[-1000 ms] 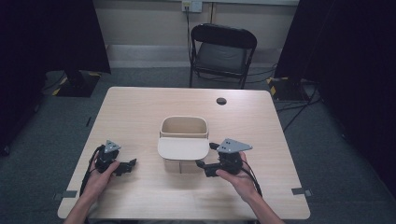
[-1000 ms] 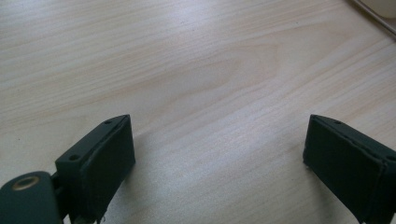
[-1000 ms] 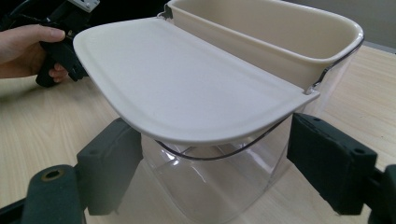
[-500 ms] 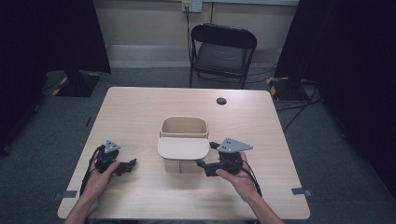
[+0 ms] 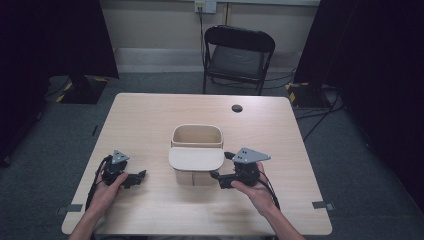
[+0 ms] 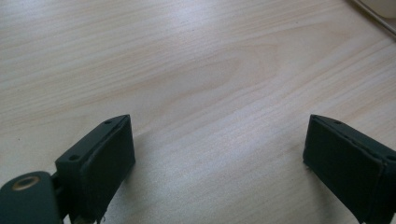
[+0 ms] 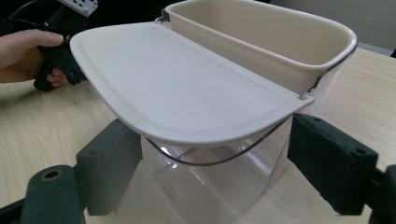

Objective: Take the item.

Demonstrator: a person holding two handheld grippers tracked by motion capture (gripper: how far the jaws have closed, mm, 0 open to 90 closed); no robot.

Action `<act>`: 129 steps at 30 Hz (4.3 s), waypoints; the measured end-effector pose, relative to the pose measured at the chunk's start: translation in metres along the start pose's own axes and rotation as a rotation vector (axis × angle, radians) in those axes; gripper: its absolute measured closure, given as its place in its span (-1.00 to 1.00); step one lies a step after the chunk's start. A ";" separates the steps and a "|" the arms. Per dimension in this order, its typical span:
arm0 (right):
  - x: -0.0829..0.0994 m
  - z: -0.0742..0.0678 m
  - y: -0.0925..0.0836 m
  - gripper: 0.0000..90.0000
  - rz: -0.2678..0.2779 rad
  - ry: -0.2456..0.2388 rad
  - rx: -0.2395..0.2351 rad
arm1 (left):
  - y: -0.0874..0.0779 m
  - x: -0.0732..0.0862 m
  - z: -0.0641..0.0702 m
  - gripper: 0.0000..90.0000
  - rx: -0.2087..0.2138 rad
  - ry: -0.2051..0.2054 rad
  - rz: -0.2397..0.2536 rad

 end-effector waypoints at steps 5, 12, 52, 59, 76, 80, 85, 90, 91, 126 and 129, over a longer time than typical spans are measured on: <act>0.000 0.000 0.000 -0.61 0.001 0.003 0.000 | 0.000 0.000 0.000 -0.82 0.000 0.000 0.000; -0.002 0.000 -0.001 -0.61 0.006 0.003 0.001 | 0.000 0.000 0.000 -0.82 0.001 0.000 0.000; -0.013 0.002 -0.001 -0.57 0.030 0.017 0.007 | 0.000 0.000 0.000 -0.82 0.001 0.000 0.000; -0.015 0.003 -0.001 -0.56 0.037 0.020 0.007 | 0.000 0.000 0.000 -0.82 0.000 0.000 0.000; -0.018 0.004 -0.001 -0.52 0.048 0.022 0.009 | 0.000 0.000 0.000 -0.82 0.001 0.000 0.000; -0.019 0.004 -0.001 -0.52 0.052 0.021 0.010 | 0.000 0.000 0.000 -0.82 0.000 0.002 -0.001; -0.021 0.005 -0.001 -0.52 0.053 0.018 0.014 | 0.000 0.000 0.000 -0.82 0.000 0.002 -0.001; -0.022 0.005 -0.001 -0.52 0.057 0.018 0.014 | 0.000 0.000 0.000 -0.82 0.000 0.000 -0.001; -0.023 0.005 -0.001 -0.52 0.058 0.018 0.014 | 0.000 0.000 0.000 -0.82 0.000 0.000 -0.001; -0.035 0.005 0.002 -0.31 0.076 0.009 -0.006 | 0.000 0.000 0.000 -0.82 0.000 -0.001 -0.001; -0.037 0.005 0.002 -0.29 0.078 0.011 -0.010 | 0.000 0.000 0.000 -0.82 0.000 -0.001 -0.002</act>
Point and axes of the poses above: each handheld gripper's, and its own axes: y roughly forward along the jaws, x roughly out of its underside, z roughly to its right, the point moved 8 cm from there along y, roughly forward along the jaws, and after that the axes turned 1 degree about x, right-handed, at the moved point
